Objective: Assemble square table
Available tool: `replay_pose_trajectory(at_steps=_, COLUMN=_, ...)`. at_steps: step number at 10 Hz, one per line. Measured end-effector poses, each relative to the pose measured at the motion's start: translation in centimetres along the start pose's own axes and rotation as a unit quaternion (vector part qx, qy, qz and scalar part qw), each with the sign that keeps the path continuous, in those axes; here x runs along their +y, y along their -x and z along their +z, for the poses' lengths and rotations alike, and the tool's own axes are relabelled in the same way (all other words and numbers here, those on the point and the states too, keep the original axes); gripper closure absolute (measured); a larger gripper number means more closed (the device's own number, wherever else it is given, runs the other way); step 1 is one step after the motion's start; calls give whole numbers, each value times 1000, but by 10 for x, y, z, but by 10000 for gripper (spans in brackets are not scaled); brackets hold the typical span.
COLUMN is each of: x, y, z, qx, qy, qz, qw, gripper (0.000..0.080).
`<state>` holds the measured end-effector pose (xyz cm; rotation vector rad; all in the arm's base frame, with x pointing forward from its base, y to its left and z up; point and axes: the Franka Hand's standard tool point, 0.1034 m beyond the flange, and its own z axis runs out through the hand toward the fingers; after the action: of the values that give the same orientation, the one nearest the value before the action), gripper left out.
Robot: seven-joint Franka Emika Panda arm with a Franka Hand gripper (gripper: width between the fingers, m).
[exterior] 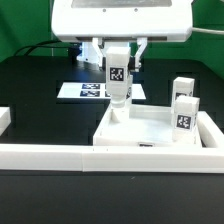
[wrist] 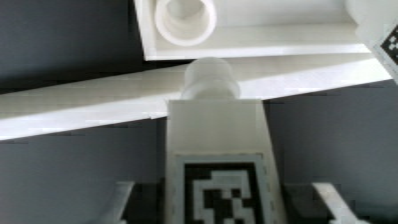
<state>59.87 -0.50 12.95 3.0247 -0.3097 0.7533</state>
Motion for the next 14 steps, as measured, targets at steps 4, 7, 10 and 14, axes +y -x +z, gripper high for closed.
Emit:
replay_pose_trajectory(at_steps=4, x=13, y=12, z=20, qx=19, qy=13, qz=-11, qw=1000, gripper=509)
replay_pose_trajectory(at_steps=7, x=11, y=16, z=26, qx=14, qy=12, qz=-11, qw=1000, gripper=509)
replay_pose_trajectory(at_steps=10, x=3, y=28, z=36, qx=4, qy=11, qz=-18, qw=1000, gripper=509)
replay_pose_trajectory(at_steps=14, x=3, y=26, z=37, qx=22, qy=16, qz=-23, qw=999, gripper=509)
